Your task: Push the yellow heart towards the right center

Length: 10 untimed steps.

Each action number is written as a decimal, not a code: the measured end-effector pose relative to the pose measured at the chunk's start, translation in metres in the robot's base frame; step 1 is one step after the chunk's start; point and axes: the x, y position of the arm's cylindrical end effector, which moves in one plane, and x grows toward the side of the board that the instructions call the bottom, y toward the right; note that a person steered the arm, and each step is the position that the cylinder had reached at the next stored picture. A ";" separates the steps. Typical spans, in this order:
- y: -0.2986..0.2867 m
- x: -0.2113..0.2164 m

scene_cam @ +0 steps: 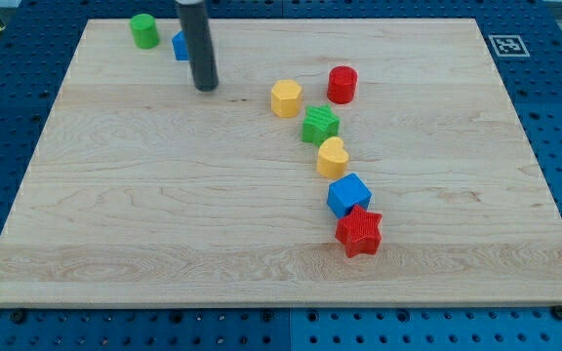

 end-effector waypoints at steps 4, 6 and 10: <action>0.107 0.118; 0.182 0.126; 0.165 0.072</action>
